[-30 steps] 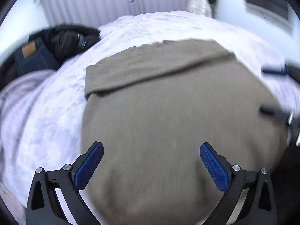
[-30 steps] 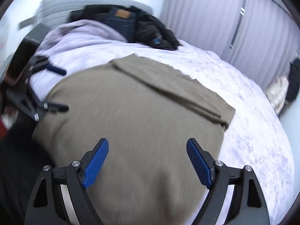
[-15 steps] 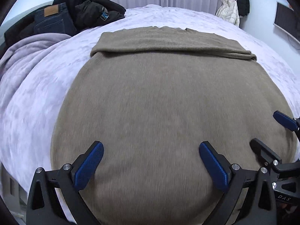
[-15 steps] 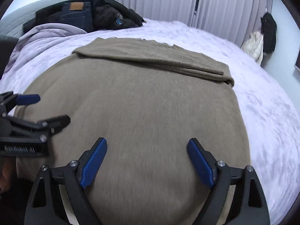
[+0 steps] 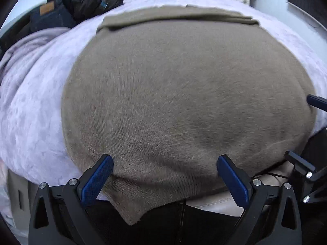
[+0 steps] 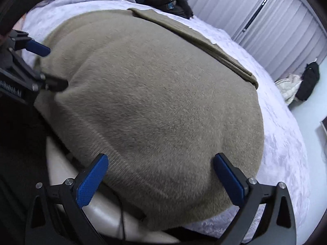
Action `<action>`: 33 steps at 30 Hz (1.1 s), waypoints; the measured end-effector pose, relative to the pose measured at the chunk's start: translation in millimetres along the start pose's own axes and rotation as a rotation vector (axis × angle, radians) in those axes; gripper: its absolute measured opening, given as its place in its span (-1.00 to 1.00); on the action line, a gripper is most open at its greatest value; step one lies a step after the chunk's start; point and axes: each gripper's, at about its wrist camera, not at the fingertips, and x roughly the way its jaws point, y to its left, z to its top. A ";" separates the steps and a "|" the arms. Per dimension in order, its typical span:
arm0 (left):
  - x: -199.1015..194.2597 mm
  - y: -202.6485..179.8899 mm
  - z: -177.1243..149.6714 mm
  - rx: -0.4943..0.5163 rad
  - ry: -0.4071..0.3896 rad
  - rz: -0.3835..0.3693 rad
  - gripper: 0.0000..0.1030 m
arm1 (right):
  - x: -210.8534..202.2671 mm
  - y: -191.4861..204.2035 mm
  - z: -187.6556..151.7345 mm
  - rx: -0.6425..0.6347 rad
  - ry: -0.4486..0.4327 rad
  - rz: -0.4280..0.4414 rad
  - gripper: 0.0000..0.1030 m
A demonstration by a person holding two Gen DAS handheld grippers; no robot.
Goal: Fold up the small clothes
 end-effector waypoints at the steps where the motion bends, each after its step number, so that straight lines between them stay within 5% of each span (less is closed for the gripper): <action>1: -7.5 -0.9 3.0 0.008 -0.046 0.015 0.99 | -8.5 -2.6 0.6 0.019 -0.020 0.027 0.99; 4: -10.9 -5.3 16.3 0.004 -0.107 0.014 0.99 | -27.1 -14.9 15.6 0.087 -0.120 0.015 0.99; 6: 8.1 -9.1 20.8 -0.005 -0.026 -0.046 0.99 | -25.3 -15.8 27.1 0.109 -0.150 -0.007 0.99; 9: 20.9 -17.1 11.5 0.076 -0.023 -0.012 1.00 | -6.3 -6.8 38.0 0.087 -0.110 0.037 0.99; 12: 18.9 -8.7 -7.2 0.140 -0.009 0.001 1.00 | 16.3 3.1 21.5 -0.048 -0.035 -0.018 0.99; 16: 23.0 17.2 -12.5 0.067 0.072 -0.055 0.99 | 9.4 -13.2 -12.9 -0.108 -0.035 -0.050 0.99; 19: 8.8 13.0 -13.8 0.078 0.074 -0.013 0.99 | 0.7 -23.5 -30.0 -0.128 0.003 -0.051 0.99; 25: -20.6 -15.1 9.9 0.145 -0.084 0.056 0.99 | -34.6 -23.2 -24.3 -0.097 -0.079 0.005 0.99; 29: -18.0 -22.1 49.8 0.093 -0.145 0.074 0.99 | -32.5 -27.2 17.5 -0.056 -0.146 0.019 0.99; 33: 2.4 -12.8 79.2 0.018 -0.153 0.091 0.99 | -6.2 -40.7 59.9 0.085 -0.115 0.042 0.99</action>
